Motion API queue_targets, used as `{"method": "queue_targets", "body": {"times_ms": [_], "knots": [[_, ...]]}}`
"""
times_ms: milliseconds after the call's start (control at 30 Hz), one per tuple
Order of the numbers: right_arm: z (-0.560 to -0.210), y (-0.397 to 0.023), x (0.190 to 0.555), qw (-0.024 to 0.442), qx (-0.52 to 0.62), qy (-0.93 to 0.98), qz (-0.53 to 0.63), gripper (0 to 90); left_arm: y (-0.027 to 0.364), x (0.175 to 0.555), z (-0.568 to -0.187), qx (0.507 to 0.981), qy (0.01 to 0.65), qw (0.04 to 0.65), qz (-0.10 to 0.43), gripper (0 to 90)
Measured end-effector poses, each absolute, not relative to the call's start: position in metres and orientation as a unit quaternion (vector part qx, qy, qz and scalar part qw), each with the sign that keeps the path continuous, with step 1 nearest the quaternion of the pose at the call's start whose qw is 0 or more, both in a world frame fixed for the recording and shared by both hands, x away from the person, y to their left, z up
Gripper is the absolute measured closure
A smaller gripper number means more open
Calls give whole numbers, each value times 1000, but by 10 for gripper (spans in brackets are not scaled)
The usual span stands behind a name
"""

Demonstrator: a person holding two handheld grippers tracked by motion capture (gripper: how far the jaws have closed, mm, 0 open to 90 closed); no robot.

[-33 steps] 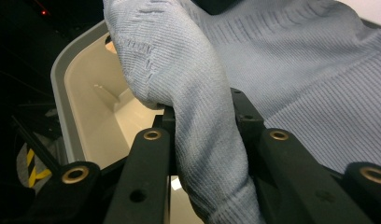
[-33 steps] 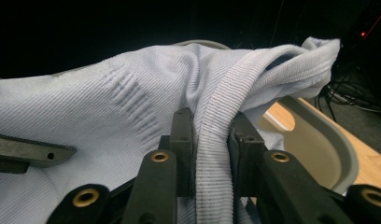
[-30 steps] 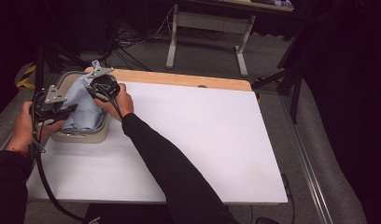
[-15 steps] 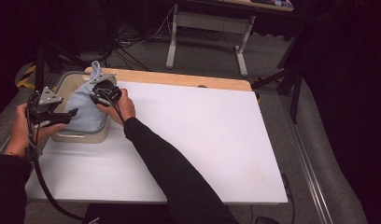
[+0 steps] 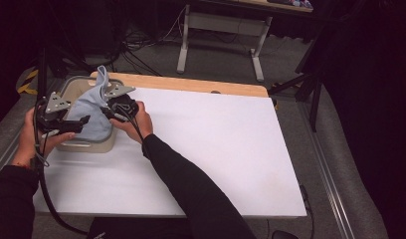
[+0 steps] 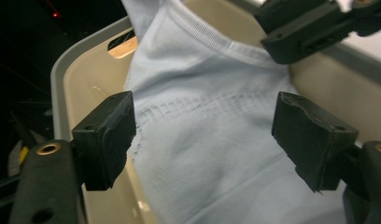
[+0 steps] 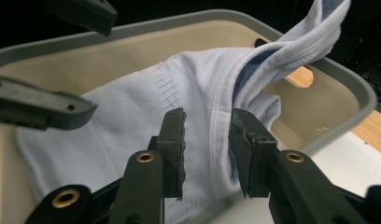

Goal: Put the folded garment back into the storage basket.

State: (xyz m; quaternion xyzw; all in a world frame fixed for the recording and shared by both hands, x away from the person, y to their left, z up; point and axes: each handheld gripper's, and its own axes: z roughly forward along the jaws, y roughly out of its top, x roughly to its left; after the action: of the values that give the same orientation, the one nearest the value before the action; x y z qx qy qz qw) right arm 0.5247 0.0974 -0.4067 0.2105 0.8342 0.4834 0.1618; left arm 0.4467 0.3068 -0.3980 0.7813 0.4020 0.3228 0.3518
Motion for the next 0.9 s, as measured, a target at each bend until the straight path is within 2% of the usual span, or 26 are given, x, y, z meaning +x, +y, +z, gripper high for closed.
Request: {"method": "queue_targets", "body": {"times_ms": [333,633,900], "knots": [[-399,78,502,192,181,836,481,648,299,444,-394,780,393,363,326,214],[-397,60,488,202,170,834,484,641,292,442,-390,775,385,373,335,215],[-388,27,472,222,153,831,487,606,287,448,-384,769,386,378,342,207]]}}
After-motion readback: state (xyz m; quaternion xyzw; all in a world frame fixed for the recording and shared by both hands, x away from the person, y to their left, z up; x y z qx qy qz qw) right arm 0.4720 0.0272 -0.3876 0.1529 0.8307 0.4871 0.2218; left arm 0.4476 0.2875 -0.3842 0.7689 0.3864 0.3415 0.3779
